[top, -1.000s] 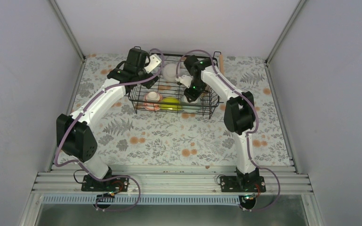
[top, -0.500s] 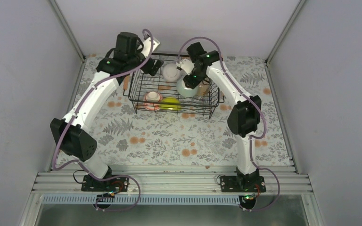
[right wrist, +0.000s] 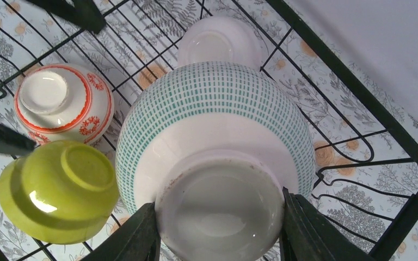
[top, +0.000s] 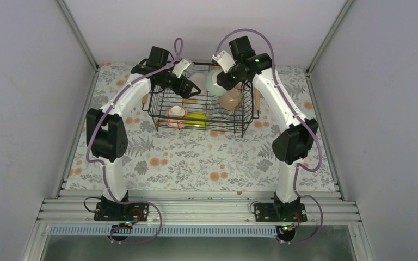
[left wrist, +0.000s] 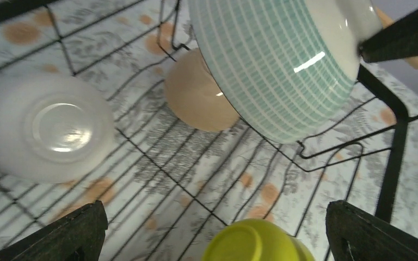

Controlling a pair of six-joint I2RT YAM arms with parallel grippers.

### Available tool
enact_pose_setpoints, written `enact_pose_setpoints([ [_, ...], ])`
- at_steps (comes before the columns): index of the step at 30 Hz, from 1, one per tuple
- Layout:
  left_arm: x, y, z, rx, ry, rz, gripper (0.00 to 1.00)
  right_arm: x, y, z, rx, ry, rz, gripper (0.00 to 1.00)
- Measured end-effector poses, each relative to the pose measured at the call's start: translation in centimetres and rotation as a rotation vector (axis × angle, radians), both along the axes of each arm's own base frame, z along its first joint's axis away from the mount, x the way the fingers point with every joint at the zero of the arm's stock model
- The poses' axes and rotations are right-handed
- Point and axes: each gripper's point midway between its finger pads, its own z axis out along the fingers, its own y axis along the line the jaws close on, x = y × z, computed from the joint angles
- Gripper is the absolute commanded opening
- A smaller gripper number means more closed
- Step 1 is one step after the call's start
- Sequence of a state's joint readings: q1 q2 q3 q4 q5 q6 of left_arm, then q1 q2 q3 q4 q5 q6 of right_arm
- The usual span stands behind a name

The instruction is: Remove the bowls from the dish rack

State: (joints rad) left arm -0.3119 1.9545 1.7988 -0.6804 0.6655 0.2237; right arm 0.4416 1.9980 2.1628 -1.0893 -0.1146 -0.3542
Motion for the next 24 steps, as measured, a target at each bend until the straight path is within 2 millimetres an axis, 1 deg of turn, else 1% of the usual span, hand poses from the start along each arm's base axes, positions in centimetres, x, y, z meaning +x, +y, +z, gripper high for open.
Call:
enact_pose_setpoints([
  [2,-0.5,-0.6,-0.6,-0.032,0.05,-0.034,1.0,0.2,-0.1,0.2,0.012,-0.003,-0.004,0.19],
  [4,-0.8,-1.0,-0.4,-0.071,0.085,-0.068,1.0,0.2,0.0,0.3,0.02,-0.006,-0.005,0.19],
  [9,-1.1,-2.4,2.5,-0.191,0.101,-0.166,1.0,0.3,0.3,0.6,0.038,-0.01,-0.004,0.18],
  [11,-1.4,-2.7,2.9,-0.221,0.114,-0.193,1.0,0.3,0.4,0.8,0.046,-0.011,-0.005,0.18],
  [15,-1.8,-3.3,2.7,-0.262,0.161,-0.23,1.0,0.5,0.6,2.0,0.066,-0.035,-0.008,0.18],
  [18,-1.8,-3.8,1.9,-0.281,0.199,-0.251,1.0,0.7,0.8,2.8,0.085,-0.05,-0.009,0.18],
  [20,-2.0,-4.0,1.3,-0.282,0.229,-0.256,1.0,0.6,0.9,2.9,0.094,-0.049,-0.007,0.18],
  [22,-2.2,-4.3,1.1,-0.286,0.243,-0.265,1.0,0.5,1.0,3.2,0.105,-0.047,-0.004,0.18],
  [24,-2.2,-4.7,1.4,-0.294,0.241,-0.278,1.0,0.4,1.2,3.5,0.116,-0.047,0.001,0.18],
])
